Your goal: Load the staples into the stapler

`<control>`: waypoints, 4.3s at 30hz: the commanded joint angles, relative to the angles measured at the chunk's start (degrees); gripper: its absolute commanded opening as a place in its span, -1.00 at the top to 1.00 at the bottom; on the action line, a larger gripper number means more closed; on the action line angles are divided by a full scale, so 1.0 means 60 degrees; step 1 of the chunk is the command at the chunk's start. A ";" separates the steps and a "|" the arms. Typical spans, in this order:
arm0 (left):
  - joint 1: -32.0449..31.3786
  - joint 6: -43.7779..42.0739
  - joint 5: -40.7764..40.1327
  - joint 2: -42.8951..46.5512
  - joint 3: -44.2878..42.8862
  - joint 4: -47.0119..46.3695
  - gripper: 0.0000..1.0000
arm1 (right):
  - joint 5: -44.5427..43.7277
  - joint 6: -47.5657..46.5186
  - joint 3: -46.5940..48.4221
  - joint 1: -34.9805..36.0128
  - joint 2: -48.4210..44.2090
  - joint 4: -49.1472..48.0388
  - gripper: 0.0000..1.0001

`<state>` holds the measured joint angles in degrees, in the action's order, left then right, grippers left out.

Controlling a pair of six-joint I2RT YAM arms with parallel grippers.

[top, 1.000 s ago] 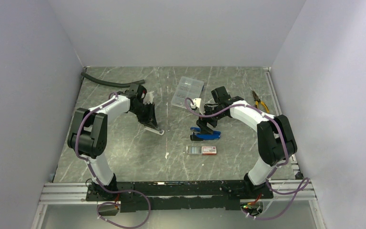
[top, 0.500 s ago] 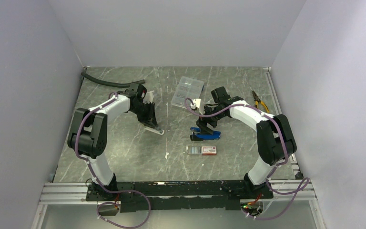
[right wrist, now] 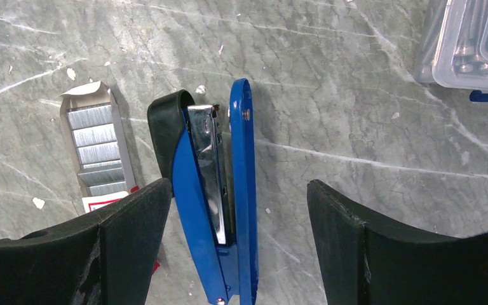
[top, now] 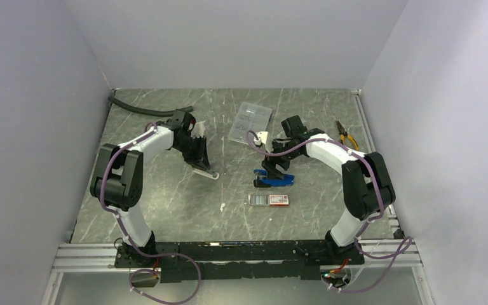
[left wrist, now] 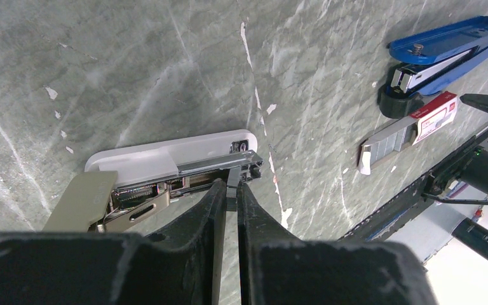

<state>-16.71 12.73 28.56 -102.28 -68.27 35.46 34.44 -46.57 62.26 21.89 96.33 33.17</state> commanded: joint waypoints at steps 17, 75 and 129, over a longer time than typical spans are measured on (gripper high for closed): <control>-0.0015 -0.0327 -0.0260 0.0007 -0.0212 0.0136 0.63 | -0.0003 -0.0202 0.0126 0.0014 -0.0010 0.0071 -0.63; -0.1014 -0.0813 -0.2293 0.0698 -0.0393 0.0162 0.62 | 0.0065 -0.0256 0.0151 0.0014 -0.0073 0.0174 -0.63; -0.1375 -0.1107 -0.3049 -0.0040 -0.0709 0.0429 0.65 | 0.0028 -0.0266 0.0126 -0.0001 -0.0133 0.0213 -0.63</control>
<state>-24.58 7.92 11.68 -103.77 -72.40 38.85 34.46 -47.20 62.26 21.89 96.33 34.04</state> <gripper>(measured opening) 0.175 0.814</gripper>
